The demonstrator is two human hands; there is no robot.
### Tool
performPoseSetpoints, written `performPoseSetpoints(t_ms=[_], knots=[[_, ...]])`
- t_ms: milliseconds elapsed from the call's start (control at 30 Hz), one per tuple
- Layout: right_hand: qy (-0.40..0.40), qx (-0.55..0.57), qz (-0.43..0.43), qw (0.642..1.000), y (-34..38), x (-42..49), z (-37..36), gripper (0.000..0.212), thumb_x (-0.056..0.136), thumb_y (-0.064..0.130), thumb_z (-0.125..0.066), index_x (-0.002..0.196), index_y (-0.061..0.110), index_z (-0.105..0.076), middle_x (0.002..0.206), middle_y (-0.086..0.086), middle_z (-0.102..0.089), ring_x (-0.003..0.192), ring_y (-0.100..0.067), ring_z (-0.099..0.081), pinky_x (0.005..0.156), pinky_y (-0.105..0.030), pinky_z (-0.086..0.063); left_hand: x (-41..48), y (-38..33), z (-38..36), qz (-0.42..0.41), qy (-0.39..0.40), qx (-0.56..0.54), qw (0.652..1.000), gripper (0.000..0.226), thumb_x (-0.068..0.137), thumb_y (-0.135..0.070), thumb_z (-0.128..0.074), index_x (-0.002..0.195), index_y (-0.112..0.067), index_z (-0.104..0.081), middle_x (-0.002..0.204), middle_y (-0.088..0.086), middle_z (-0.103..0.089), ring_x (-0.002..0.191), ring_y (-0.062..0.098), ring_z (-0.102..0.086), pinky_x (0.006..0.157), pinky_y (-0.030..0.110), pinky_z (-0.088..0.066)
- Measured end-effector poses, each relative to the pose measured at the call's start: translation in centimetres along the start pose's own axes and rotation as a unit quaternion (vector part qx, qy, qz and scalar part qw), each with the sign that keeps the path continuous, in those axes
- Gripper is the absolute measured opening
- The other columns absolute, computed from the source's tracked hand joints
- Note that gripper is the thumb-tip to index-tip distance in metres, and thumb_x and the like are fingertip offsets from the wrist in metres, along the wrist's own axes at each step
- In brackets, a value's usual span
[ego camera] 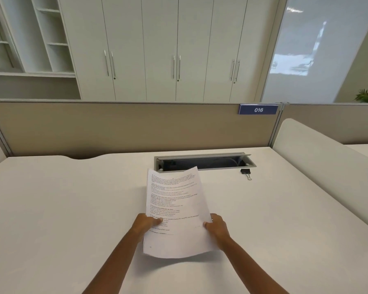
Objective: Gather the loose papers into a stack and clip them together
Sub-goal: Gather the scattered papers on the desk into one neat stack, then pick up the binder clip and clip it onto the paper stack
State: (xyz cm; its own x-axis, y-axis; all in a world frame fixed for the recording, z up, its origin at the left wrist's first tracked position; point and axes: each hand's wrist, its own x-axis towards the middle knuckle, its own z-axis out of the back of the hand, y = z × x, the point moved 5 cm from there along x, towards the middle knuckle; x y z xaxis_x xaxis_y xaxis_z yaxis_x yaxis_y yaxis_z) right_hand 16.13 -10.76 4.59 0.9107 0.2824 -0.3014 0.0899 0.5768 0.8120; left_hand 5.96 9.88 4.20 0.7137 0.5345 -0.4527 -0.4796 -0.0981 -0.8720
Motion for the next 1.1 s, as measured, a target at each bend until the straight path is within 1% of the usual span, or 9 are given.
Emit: performPoseSetpoints(t_ms=[133,233,300,367,467,600,800,933,1100], knots=[[0.016,-0.014,-0.024,0.999,-0.5,0.2,-0.9,0.031,0.086,0.004,-0.046,0.116,0.001,-0.056,0.12,-0.016,-0.061,0.089,-0.024,-0.054,0.07,-0.023,-0.039,0.9,1.1,0.6,0.014,-0.029,0.039,0.999,0.043,0.075,-0.003,-0.073,0.113,0.01,-0.06,0.119,0.024,-0.063,0.105,0.039,-0.063,0.097,0.047,-0.048],[0.018,-0.02,-0.035,0.999,-0.7,0.4,-1.2,0.03,0.087,0.005,-0.046,0.115,0.001,-0.056,0.118,-0.017,-0.062,0.085,-0.023,-0.052,0.069,-0.023,-0.04,1.0,1.4,0.9,0.012,-0.064,0.097,0.993,0.044,0.074,-0.012,-0.075,0.113,0.004,-0.062,0.117,0.02,-0.066,0.104,0.035,-0.063,0.095,0.04,-0.05],[0.02,-0.025,-0.037,0.999,-0.6,0.8,-1.3,0.03,0.087,0.005,-0.046,0.115,0.0,-0.056,0.118,-0.018,-0.062,0.085,-0.023,-0.052,0.069,-0.024,-0.04,0.8,1.1,1.1,0.012,-0.099,0.153,0.983,0.049,0.078,-0.019,-0.071,0.118,0.003,-0.054,0.121,0.018,-0.062,0.109,0.034,-0.06,0.094,0.038,-0.048],[0.022,-0.026,-0.038,0.999,-0.4,1.1,-1.4,0.031,0.088,0.005,-0.046,0.116,0.0,-0.055,0.119,-0.017,-0.062,0.088,-0.024,-0.053,0.07,-0.024,-0.04,0.5,0.7,1.2,0.01,-0.132,0.205,0.97,0.051,0.082,-0.023,-0.065,0.122,0.001,-0.044,0.126,0.018,-0.058,0.115,0.035,-0.055,0.095,0.04,-0.045],[0.022,-0.03,-0.043,0.998,-0.2,1.6,-1.7,0.033,0.088,0.004,-0.045,0.119,-0.001,-0.054,0.123,-0.017,-0.06,0.101,-0.029,-0.058,0.074,-0.025,-0.042,0.2,0.2,0.9,0.005,-0.151,0.269,0.951,0.046,0.086,-0.022,-0.058,0.123,-0.001,-0.043,0.127,0.018,-0.054,0.118,0.034,-0.052,0.095,0.041,-0.044],[0.01,-0.06,-0.038,0.997,0.1,1.8,-1.8,0.035,0.09,0.006,-0.044,0.124,-0.002,-0.048,0.13,-0.017,-0.055,0.12,-0.031,-0.052,0.095,-0.03,-0.044,0.1,0.2,0.7,0.004,-0.184,0.323,0.928,0.045,0.087,-0.025,-0.057,0.124,-0.002,-0.045,0.129,0.018,-0.044,0.122,0.033,-0.046,0.096,0.041,-0.044],[-0.009,-0.114,-0.011,0.993,-0.1,1.8,-1.6,0.037,0.09,0.011,-0.047,0.124,-0.003,-0.047,0.131,-0.02,-0.047,0.12,-0.033,-0.05,0.1,-0.035,-0.042,-0.1,0.3,0.3,-0.011,-0.217,0.406,0.888,0.04,0.089,-0.03,-0.053,0.119,-0.005,-0.048,0.128,0.014,-0.043,0.117,0.027,-0.047,0.093,0.032,-0.045],[-0.047,-0.142,0.013,0.989,-0.5,2.2,0.5,0.04,0.092,0.014,-0.046,0.13,0.004,-0.044,0.134,-0.018,-0.041,0.124,-0.032,-0.046,0.102,-0.033,-0.038,0.1,-1.0,-0.8,-0.087,-0.247,0.446,0.856,0.052,0.089,-0.036,-0.051,0.13,-0.007,-0.038,0.134,0.015,-0.039,0.123,0.026,-0.042,0.098,0.034,-0.041],[-0.116,-0.134,0.033,0.984,-0.7,4.1,5.0,0.037,0.091,0.008,-0.046,0.128,0.005,-0.048,0.131,-0.017,-0.044,0.123,-0.031,-0.045,0.101,-0.036,-0.041,1.5,-4.1,-5.5,-0.19,-0.208,0.484,0.829,0.063,0.095,-0.037,-0.039,0.147,-0.01,-0.014,0.156,0.015,-0.014,0.144,0.03,-0.013,0.117,0.037,-0.018]])
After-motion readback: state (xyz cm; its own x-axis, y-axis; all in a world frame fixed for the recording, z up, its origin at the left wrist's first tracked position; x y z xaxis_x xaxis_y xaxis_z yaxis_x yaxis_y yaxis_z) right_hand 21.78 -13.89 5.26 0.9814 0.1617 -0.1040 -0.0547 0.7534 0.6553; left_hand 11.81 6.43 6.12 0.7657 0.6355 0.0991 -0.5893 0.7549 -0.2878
